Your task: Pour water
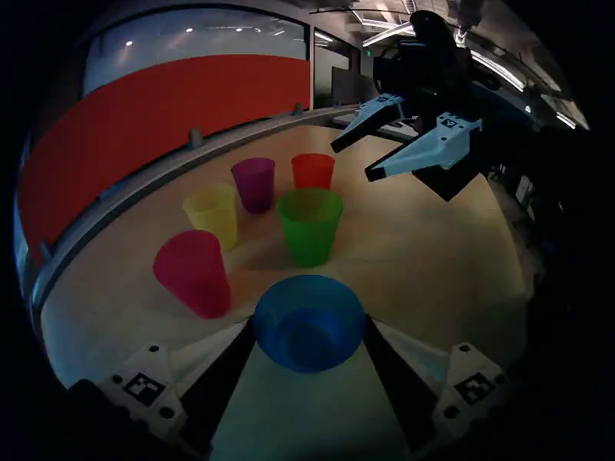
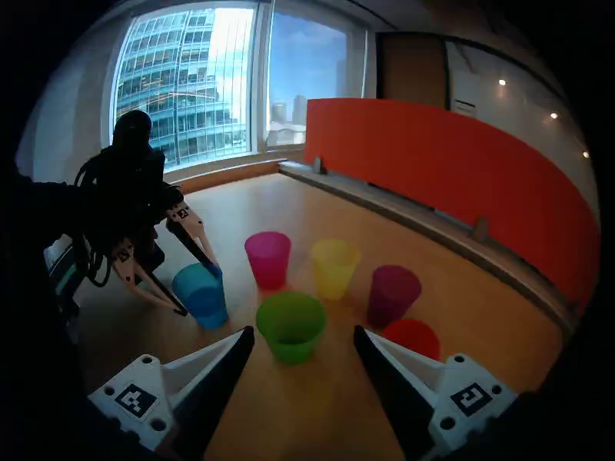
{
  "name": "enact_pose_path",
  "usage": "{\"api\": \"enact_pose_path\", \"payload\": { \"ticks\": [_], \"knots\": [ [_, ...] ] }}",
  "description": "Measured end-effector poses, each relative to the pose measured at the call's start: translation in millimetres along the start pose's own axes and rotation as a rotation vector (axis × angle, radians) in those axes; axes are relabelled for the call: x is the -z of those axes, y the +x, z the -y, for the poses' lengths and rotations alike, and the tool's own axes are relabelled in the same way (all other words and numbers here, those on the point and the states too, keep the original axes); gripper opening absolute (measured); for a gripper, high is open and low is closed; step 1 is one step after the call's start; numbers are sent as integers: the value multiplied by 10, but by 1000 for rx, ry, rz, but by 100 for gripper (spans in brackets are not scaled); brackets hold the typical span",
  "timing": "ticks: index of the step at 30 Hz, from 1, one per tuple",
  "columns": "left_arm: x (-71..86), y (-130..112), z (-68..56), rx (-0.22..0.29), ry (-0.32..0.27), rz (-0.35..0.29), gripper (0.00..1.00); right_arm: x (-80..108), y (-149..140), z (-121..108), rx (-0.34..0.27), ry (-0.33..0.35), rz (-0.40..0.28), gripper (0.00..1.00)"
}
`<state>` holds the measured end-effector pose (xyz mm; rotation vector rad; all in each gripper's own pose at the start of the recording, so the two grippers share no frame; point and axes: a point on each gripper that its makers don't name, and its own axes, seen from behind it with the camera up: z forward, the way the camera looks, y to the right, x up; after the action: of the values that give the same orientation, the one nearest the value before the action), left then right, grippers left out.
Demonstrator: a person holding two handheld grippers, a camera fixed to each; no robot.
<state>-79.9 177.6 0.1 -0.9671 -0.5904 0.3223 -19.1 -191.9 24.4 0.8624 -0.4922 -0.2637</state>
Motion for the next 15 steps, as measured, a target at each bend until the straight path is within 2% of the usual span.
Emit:
{"api": "enact_pose_path", "payload": {
  "ticks": [7, 11, 15],
  "knots": [
    [-43, 5, 12, 3, 2, 2, 98, 19, -7, -20, 0, -1, -2, 100],
    [-52, 18, 16, 7, 4, 0, 89, 20, -21, -25, -3, 0, -2, 100],
    [-55, 16, 13, 2, 6, 1, 88, 0, -43, -24, -7, 3, 0, 100]
  ]
}}
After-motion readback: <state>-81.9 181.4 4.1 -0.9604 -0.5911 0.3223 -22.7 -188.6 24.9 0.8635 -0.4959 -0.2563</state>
